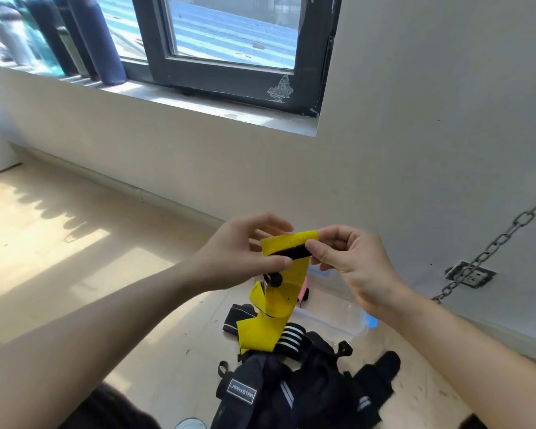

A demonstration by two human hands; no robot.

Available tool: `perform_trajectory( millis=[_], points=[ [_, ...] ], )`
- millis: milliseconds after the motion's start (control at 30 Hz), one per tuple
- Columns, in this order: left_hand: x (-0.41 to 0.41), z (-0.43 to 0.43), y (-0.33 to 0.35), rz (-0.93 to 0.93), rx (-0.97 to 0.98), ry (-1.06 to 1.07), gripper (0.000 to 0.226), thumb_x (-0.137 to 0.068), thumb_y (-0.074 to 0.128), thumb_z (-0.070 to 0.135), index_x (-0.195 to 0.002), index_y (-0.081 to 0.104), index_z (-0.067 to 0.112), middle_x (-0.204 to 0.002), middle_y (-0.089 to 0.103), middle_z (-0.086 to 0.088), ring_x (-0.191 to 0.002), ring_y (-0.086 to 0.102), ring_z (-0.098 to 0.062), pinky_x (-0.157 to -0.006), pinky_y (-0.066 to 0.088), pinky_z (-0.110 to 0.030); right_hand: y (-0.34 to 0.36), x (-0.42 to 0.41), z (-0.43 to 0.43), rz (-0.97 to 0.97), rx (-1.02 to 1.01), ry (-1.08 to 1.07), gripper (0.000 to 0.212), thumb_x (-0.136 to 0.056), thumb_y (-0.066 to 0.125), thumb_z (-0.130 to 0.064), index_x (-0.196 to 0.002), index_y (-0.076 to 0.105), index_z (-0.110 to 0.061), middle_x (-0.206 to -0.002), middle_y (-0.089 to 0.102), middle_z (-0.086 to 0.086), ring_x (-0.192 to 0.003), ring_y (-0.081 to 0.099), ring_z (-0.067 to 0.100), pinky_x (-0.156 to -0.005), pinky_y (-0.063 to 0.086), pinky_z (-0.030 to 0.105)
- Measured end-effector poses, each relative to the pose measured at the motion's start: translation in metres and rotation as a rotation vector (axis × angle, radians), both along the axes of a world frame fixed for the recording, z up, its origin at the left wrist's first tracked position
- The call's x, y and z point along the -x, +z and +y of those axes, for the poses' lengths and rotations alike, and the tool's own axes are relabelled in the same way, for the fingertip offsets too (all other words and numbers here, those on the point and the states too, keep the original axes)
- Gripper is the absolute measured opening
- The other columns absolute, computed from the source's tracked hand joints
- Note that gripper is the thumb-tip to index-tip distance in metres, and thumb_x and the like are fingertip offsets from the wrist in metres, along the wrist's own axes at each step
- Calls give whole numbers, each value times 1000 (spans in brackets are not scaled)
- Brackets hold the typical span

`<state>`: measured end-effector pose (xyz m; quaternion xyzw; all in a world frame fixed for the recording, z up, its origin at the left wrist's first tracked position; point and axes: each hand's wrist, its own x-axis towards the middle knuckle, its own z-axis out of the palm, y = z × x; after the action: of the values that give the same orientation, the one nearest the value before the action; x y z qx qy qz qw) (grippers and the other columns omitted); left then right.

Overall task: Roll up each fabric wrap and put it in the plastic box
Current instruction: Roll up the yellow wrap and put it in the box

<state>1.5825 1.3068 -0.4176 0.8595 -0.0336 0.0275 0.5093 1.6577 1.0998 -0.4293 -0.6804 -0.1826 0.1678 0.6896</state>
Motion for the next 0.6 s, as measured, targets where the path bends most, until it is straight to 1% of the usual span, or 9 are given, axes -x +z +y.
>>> perform_trajectory(
  millis=[67, 167, 233, 300, 367, 433, 467, 533, 600],
  points=[
    [0, 2, -3, -96, -118, 3, 37, -86, 81, 17, -120, 68, 23, -109, 72, 9, -100, 71, -13, -87, 62, -32, -1, 1, 2, 17, -2, 8, 27, -70, 78, -22, -90, 73, -5, -76, 74, 9, -66, 67, 15, -60, 53, 23],
    [-1, 7, -5, -165, -174, -10, 30, -90, 77, 18, -119, 71, 22, -103, 74, 9, -91, 71, -14, -80, 62, -36, -1, 0, 5, 73, -34, 7, 27, -69, 77, -22, -90, 72, -5, -74, 74, 8, -65, 67, 16, -60, 53, 24],
    [-2, 7, -5, -195, -181, -7, 23, -95, 71, 18, -118, 72, 20, -91, 73, 11, -79, 71, -14, -70, 61, -36, 1, 0, 6, 81, -48, -6, 26, -69, 78, -24, -87, 71, -7, -72, 72, 8, -65, 66, 16, -59, 53, 23],
    [-2, 4, -6, -199, -168, 8, 20, -98, 63, 22, -116, 72, 19, -77, 69, 14, -68, 69, -12, -63, 58, -36, 2, -5, 6, -41, 40, -68, 28, -69, 80, -32, -83, 68, -10, -73, 70, 5, -67, 64, 14, -61, 53, 23],
    [-2, 3, -5, -176, -146, 20, 22, -99, 58, 25, -114, 72, 19, -72, 67, 10, -65, 66, -12, -63, 56, -40, 3, -10, 4, -182, 169, -97, 36, -70, 81, -41, -91, 67, -14, -85, 72, 1, -76, 66, 11, -69, 56, 25],
    [-1, 4, -5, -147, -92, 15, 18, -103, 58, 19, -114, 72, 18, -75, 68, 4, -66, 66, -13, -63, 55, -35, 6, -12, 2, -153, 135, 4, 43, -73, 80, -39, -109, 67, -19, -101, 74, 4, -92, 71, 17, -81, 60, 35],
    [0, 4, -3, -141, -67, 19, 18, -104, 58, 17, -115, 72, 17, -78, 68, 1, -67, 65, -12, -63, 53, -30, 7, -11, 1, -116, 94, 78, 45, -76, 79, -34, -116, 65, -19, -103, 74, 9, -95, 73, 23, -83, 61, 40],
    [1, 3, 2, -127, -21, 33, 18, -104, 58, 16, -117, 70, 18, -80, 68, -3, -68, 63, -10, -62, 50, -24, 9, -6, 1, -109, 63, 167, 42, -81, 74, -28, -120, 65, -17, -99, 75, 18, -93, 73, 32, -81, 62, 42],
    [2, 1, 7, -94, 37, 18, 15, -103, 59, 16, -115, 68, 19, -83, 68, -12, -69, 63, -16, -60, 51, -27, 10, -2, 3, -134, 64, 168, 36, -84, 71, -26, -118, 67, -15, -96, 74, 24, -90, 73, 35, -74, 63, 41]
  ],
)
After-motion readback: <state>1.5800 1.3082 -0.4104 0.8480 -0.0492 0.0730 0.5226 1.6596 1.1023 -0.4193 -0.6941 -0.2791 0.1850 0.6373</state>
